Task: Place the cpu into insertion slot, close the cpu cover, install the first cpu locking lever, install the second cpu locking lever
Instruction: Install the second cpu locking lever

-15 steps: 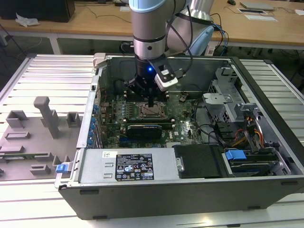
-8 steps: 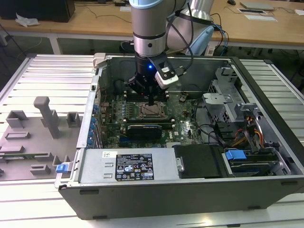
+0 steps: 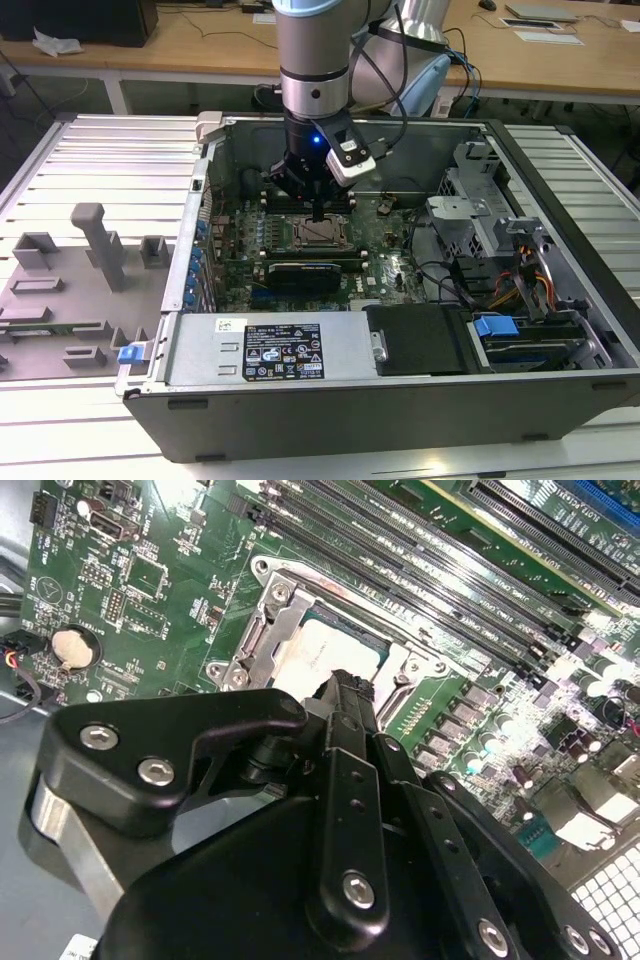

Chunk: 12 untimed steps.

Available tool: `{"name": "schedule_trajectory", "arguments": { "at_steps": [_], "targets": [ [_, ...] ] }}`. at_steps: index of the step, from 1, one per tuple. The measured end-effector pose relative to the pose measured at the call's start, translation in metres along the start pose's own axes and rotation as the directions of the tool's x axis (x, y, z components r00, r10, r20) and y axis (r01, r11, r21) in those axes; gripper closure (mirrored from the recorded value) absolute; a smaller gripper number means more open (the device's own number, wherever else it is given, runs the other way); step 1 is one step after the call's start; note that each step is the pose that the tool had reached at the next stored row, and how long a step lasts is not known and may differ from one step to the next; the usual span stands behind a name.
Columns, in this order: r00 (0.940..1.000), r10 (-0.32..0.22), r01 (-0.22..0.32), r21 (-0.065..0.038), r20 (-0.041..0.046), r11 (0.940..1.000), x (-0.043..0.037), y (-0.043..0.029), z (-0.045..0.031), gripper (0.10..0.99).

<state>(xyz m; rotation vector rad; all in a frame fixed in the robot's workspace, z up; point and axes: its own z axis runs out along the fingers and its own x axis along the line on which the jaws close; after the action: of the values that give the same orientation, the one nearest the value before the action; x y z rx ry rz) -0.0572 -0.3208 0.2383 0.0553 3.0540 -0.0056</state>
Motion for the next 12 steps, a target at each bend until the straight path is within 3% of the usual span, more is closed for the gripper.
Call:
{"name": "schedule_trajectory", "arguments": {
  "at_steps": [3, 7, 9, 11, 12],
  "targets": [
    [1.0, 0.0, 0.0, 0.0, 0.0, 1.0, -0.0001, -0.0004, -0.002, 0.98],
    [1.0, 0.0, 0.0, 0.0, 0.0, 1.0, -0.0005, -0.0084, -0.0025, 0.98],
    [1.0, 0.0, 0.0, 0.0, 0.0, 1.0, -0.0007, -0.0153, -0.0026, 0.98],
    [1.0, 0.0, 0.0, 0.0, -0.0001, 1.0, -0.0012, -0.0265, -0.0025, 0.98],
    [1.0, 0.0, 0.0, 0.0, 0.0, 1.0, -0.0012, -0.0281, -0.0025, 0.98]
  ]
}}
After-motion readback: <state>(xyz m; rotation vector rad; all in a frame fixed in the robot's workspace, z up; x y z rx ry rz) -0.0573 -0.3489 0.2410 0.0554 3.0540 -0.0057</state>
